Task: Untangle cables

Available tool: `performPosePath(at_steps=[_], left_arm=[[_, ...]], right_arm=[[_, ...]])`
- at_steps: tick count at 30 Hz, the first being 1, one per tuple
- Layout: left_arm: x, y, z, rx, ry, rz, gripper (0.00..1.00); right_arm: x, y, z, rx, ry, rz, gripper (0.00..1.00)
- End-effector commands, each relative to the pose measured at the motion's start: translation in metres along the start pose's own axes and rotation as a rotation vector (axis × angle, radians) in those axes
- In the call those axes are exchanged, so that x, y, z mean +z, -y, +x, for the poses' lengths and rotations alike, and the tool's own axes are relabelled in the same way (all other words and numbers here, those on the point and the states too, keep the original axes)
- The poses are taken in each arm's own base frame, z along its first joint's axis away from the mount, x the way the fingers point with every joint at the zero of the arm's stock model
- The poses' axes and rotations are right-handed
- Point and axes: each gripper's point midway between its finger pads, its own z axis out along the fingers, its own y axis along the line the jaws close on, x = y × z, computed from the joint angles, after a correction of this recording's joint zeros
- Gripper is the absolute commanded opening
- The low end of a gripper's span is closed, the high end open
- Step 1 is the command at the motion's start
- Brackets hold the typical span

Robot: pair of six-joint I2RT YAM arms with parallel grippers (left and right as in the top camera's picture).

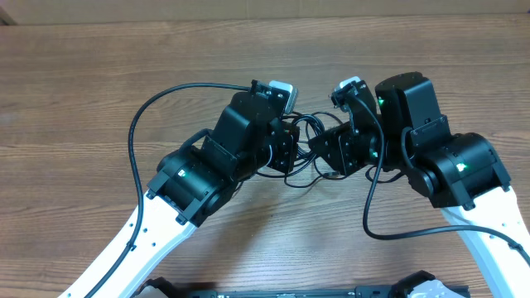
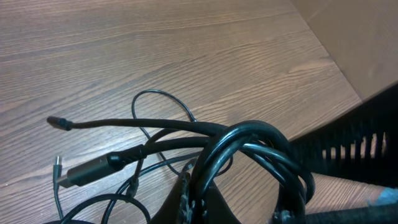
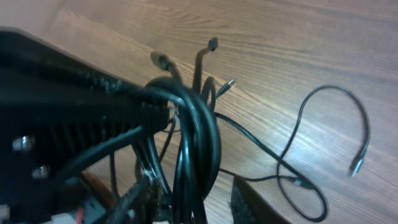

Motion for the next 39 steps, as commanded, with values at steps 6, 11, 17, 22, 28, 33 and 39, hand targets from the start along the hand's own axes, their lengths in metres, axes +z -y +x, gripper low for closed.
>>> performPosePath(at_steps=[6, 11, 17, 22, 28, 33, 39], left_arm=[[-0.014, -0.008, -0.017, -0.048, 0.058, -0.039, 0.04], [-0.017, -0.037, -0.015, -0.19, 0.044, -0.116, 0.04], [-0.024, -0.075, -0.004, -0.418, 0.009, -0.207, 0.04], [-0.025, -0.078, 0.0, -0.495, -0.003, -0.215, 0.04], [-0.022, -0.062, -0.002, -0.399, -0.027, -0.127, 0.04], [-0.022, -0.024, -0.009, -0.266, -0.053, 0.086, 0.04], [-0.022, -0.017, -0.013, -0.24, -0.045, 0.13, 0.04]], right_arm=[[-0.008, -0.008, -0.008, -0.027, 0.032, -0.019, 0.04], [-0.009, -0.008, -0.008, -0.019, 0.032, -0.02, 0.04], [-0.009, -0.008, -0.011, 0.007, 0.047, -0.022, 0.04], [-0.01, -0.011, -0.025, 0.119, 0.099, -0.036, 0.04], [-0.009, -0.009, -0.02, 0.071, 0.081, -0.03, 0.31], [-0.004, -0.007, -0.017, 0.006, 0.06, -0.025, 0.53], [0.004, -0.027, -0.016, -0.058, 0.032, -0.157, 0.36]])
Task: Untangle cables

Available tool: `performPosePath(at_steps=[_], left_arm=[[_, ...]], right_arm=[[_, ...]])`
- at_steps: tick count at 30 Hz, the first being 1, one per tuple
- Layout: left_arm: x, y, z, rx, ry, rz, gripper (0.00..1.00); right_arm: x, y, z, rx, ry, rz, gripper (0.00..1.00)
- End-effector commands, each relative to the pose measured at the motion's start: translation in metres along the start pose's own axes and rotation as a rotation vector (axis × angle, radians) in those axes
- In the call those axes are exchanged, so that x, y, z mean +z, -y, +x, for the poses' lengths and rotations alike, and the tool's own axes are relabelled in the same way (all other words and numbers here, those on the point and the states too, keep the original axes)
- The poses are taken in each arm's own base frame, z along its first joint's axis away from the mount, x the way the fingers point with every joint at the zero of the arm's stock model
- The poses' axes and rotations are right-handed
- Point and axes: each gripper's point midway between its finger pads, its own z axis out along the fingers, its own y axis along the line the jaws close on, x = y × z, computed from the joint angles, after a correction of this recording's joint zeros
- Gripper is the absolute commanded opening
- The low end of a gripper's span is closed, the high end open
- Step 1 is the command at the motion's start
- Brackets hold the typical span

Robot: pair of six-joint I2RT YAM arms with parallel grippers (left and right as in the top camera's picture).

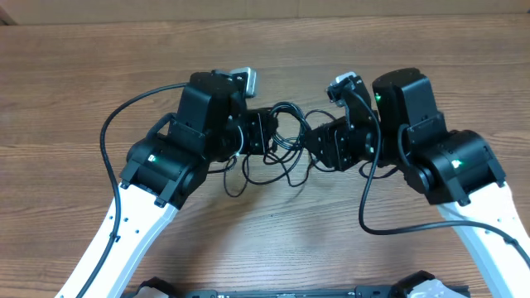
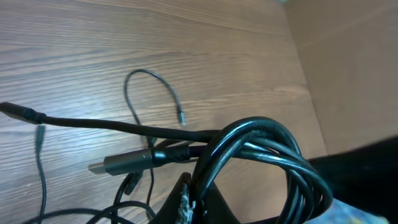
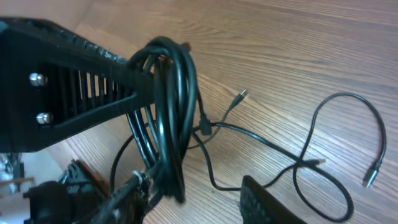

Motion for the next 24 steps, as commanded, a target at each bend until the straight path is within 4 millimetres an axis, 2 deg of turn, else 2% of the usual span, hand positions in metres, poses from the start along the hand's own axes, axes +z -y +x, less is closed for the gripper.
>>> performPosePath(at_steps=[1, 3, 4, 7, 9, 12, 18, 22, 24], left_arm=[[-0.008, 0.018, 0.001, 0.06, -0.007, 0.074, 0.04], [-0.008, 0.017, 0.001, 0.059, -0.007, 0.069, 0.04], [-0.008, 0.017, 0.001, 0.058, -0.006, 0.065, 0.04], [-0.008, -0.002, -0.003, -0.02, 0.027, -0.035, 0.04], [-0.011, -0.026, -0.004, -0.153, 0.064, -0.161, 0.04], [-0.014, -0.044, -0.003, -0.295, 0.096, -0.25, 0.04], [-0.016, -0.051, -0.002, -0.464, 0.126, -0.273, 0.04], [-0.016, -0.05, -0.002, -0.494, 0.127, -0.268, 0.04], [-0.015, -0.048, 0.0, -0.446, 0.106, -0.257, 0.04]], right_arm=[[0.0, -0.018, -0.004, -0.075, -0.004, -0.103, 0.24], [0.002, -0.017, -0.004, -0.072, -0.009, -0.103, 0.08], [0.003, -0.016, -0.004, -0.071, -0.011, -0.103, 0.04], [0.003, -0.016, -0.004, -0.07, -0.01, -0.103, 0.04], [0.003, -0.016, -0.003, -0.069, -0.014, -0.102, 0.04], [0.003, -0.016, -0.001, -0.065, -0.02, -0.102, 0.04], [0.002, -0.021, 0.0, -0.06, -0.026, -0.128, 0.04], [0.002, -0.02, 0.0, -0.059, -0.027, -0.123, 0.04], [0.003, -0.015, 0.002, -0.054, -0.032, -0.097, 0.04]])
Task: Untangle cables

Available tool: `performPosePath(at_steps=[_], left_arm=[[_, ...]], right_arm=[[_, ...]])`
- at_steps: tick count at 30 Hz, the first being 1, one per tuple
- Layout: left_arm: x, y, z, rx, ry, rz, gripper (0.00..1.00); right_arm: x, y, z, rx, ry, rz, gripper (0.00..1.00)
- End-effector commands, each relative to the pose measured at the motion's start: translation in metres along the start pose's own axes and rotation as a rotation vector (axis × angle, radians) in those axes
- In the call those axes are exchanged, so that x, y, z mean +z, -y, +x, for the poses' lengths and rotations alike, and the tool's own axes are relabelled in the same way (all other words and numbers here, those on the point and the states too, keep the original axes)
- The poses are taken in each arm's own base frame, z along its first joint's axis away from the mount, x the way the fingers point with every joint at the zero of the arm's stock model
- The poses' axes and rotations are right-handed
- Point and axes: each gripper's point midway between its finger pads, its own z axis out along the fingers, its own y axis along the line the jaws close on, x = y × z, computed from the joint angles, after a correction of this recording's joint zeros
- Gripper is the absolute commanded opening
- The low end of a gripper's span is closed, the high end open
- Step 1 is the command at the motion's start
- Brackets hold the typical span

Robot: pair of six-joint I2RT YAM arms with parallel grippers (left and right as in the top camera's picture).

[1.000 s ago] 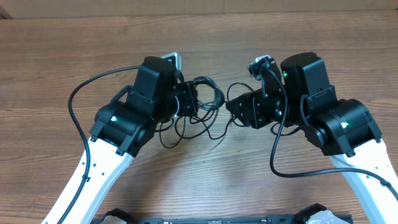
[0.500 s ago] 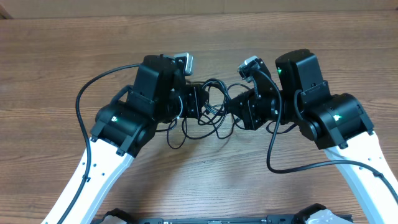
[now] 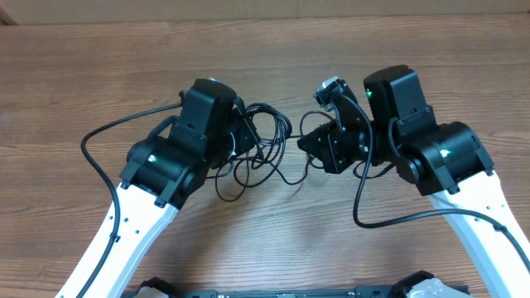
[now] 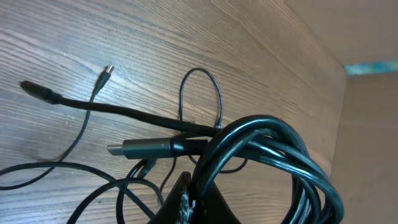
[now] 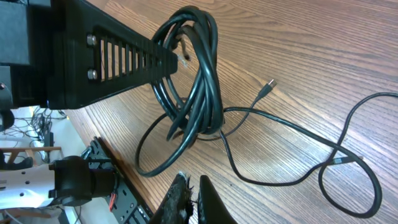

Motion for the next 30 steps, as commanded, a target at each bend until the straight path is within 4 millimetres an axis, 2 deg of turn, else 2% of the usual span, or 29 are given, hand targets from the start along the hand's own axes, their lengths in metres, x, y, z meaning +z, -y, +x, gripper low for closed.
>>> performPosePath(at_steps=[1, 4, 5, 11, 15, 20, 24, 26, 30], left_arm=[[-0.009, 0.007, -0.003, 0.049, 0.011, 0.032, 0.04], [-0.009, 0.013, 0.003, 0.095, -0.025, 0.065, 0.04], [-0.01, 0.018, 0.008, 0.114, -0.05, 0.096, 0.04], [-0.012, 0.028, 0.018, 0.117, -0.112, 0.151, 0.04], [-0.013, 0.03, 0.023, 0.128, -0.135, 0.167, 0.05], [-0.013, 0.03, 0.023, 0.137, -0.134, 0.167, 0.04], [-0.013, 0.031, 0.024, 0.138, -0.141, 0.175, 0.04], [-0.015, 0.038, 0.027, 0.148, -0.163, 0.212, 0.04], [-0.019, 0.052, 0.029, 0.178, -0.175, 0.285, 0.04]], right_arm=[[-0.009, 0.001, -0.006, -0.019, 0.026, 0.035, 0.08], [-0.009, 0.011, -0.007, -0.02, 0.032, 0.091, 0.27], [-0.008, 0.016, -0.009, -0.021, 0.038, 0.116, 0.36], [0.001, 0.023, -0.014, 0.057, 0.04, 0.124, 0.55], [0.001, 0.043, -0.016, 0.152, 0.056, 0.229, 0.55], [-0.003, 0.058, -0.017, 0.199, 0.078, 0.318, 0.54], [-0.003, 0.059, -0.017, 0.2, 0.078, 0.323, 0.54], [-0.002, 0.059, -0.016, 0.202, 0.073, 0.323, 0.49], [-0.002, 0.058, -0.014, 0.203, 0.064, 0.316, 0.47]])
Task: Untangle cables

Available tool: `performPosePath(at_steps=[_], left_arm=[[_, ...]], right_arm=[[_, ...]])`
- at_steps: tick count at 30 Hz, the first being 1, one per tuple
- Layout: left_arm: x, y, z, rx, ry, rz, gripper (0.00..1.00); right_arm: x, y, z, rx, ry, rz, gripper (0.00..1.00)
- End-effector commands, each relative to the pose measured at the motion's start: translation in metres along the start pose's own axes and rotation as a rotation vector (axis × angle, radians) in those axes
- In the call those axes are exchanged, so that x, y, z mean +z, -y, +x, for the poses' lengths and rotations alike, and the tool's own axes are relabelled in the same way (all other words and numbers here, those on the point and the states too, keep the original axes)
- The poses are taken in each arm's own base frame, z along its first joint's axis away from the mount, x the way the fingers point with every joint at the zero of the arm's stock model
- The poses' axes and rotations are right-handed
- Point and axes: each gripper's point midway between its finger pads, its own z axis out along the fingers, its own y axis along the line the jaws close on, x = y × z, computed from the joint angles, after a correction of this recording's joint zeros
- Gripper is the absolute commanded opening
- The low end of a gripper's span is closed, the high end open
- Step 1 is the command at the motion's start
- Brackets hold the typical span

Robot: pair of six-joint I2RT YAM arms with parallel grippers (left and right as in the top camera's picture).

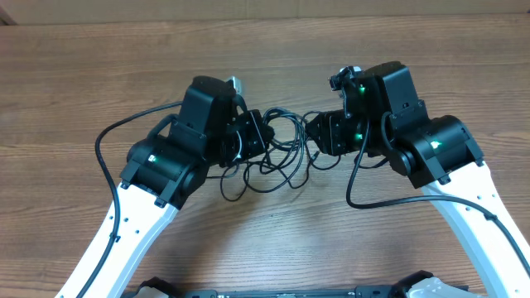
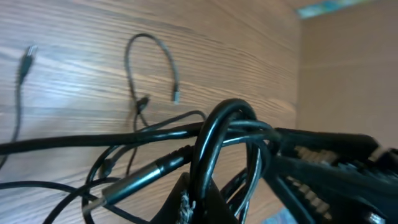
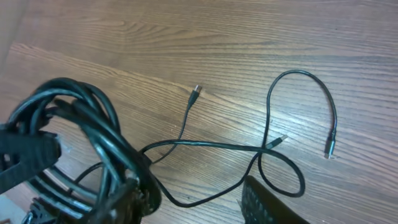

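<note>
A tangle of black cables (image 1: 281, 151) lies between my two grippers at mid-table. My left gripper (image 1: 255, 136) (image 2: 198, 202) is shut on a coil of thick black cable (image 2: 214, 134), held up off the wood. The same coil (image 3: 93, 124) fills the left of the right wrist view, against the left finger (image 3: 132, 198) of my right gripper (image 1: 316, 136) (image 3: 193, 186). That gripper is open, with only a thin cable on the table below its gap. A thin looped cable (image 3: 298, 72) and a small plug (image 3: 196, 91) lie flat on the wood.
Wooden table (image 1: 83, 91) all round. A thicker lead with a long plug (image 2: 143, 174) hangs under the coil. A thin lead (image 2: 147, 35) curls on the wood beyond it. Each arm's own black supply cable (image 1: 108, 141) loops out beside it.
My right gripper was shut and stood back from the coil; now it is open with its left finger against the coil. The left gripper, still shut on the coil, has moved right towards it.
First both grippers met at the tangle, the left shut on the thick coil and the right open around it. Then the left gripper held the coil further left. Then the arms stood apart with the right gripper shut. Now they are close again, the right open.
</note>
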Motion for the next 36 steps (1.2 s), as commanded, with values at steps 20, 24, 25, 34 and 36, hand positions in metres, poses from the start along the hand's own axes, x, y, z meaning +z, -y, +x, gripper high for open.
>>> performPosePath(at_steps=[20, 24, 25, 34, 36], left_arm=[[-0.016, 0.056, 0.021, 0.166, -0.123, 0.277, 0.04], [-0.017, 0.055, 0.023, 0.189, -0.127, 0.28, 0.04], [-0.017, 0.055, 0.023, 0.194, -0.127, 0.281, 0.04], [-0.013, 0.043, 0.015, 0.222, -0.078, 0.213, 0.04], [-0.011, 0.034, 0.013, 0.209, -0.067, 0.167, 0.04]], right_arm=[[0.006, 0.015, -0.013, 0.089, 0.037, 0.085, 0.51], [0.01, 0.059, -0.005, 0.236, 0.034, 0.327, 0.51], [0.009, 0.07, -0.002, 0.26, 0.033, 0.395, 0.51], [-0.042, 0.144, 0.039, 0.45, 0.044, 0.92, 0.52], [-0.053, 0.15, 0.046, 0.486, 0.05, 0.984, 0.52]])
